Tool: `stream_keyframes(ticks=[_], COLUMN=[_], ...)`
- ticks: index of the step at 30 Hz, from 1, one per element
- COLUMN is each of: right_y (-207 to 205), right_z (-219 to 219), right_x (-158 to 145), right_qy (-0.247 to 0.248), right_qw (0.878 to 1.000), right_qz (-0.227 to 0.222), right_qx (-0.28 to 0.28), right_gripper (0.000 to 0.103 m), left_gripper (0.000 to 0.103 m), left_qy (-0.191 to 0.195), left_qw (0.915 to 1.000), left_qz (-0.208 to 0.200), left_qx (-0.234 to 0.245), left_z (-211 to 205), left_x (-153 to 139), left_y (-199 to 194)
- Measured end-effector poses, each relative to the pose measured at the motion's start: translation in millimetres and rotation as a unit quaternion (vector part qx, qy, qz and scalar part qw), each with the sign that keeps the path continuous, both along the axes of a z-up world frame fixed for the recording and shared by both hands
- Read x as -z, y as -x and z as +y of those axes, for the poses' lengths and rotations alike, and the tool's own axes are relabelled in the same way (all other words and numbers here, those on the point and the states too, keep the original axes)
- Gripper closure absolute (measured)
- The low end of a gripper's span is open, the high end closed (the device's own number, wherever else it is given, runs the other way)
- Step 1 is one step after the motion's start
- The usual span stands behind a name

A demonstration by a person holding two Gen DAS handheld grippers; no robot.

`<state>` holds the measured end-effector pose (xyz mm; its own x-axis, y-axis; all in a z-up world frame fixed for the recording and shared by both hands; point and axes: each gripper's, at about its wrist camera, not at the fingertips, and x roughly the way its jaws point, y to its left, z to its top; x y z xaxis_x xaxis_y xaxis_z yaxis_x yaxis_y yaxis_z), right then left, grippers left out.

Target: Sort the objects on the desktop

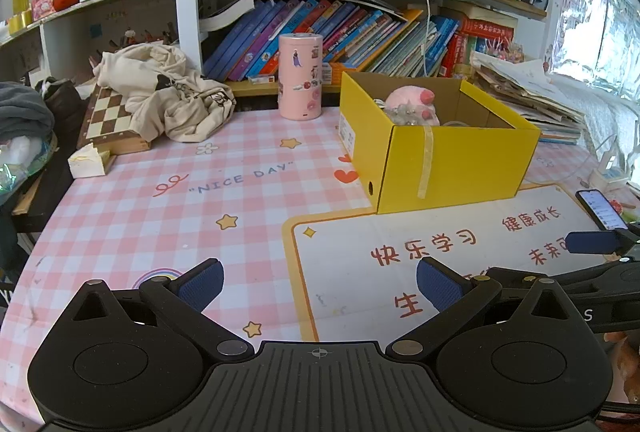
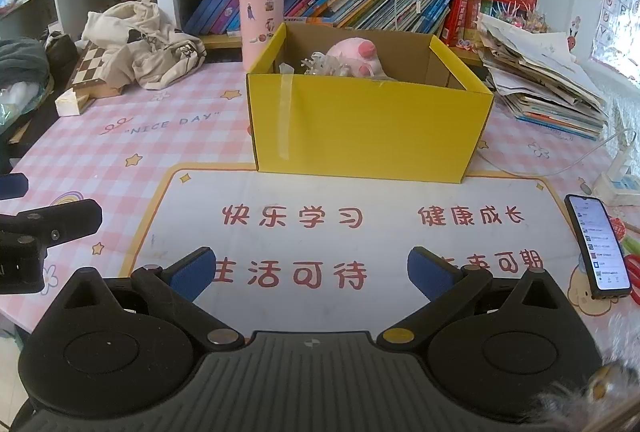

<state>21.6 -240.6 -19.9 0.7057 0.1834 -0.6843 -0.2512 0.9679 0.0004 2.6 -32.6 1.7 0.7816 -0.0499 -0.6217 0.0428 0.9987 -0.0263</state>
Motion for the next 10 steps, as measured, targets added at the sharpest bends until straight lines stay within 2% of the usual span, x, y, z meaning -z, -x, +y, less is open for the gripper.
stream_keyframes(ticks=[10], right_y=[1.8], right_z=[3.9], right_x=[1.1], right_qy=[0.002], right_qw=[1.000], right_qz=[0.005], right_qx=[0.003], right_gripper=[0.000], left_gripper=[0.000], left_qy=[0.004], left_qw=[1.0000], left_qz=[-0.002], left_qx=[0.004], left_z=[-1.0], left_x=[-0.1], left_y=[-0.1])
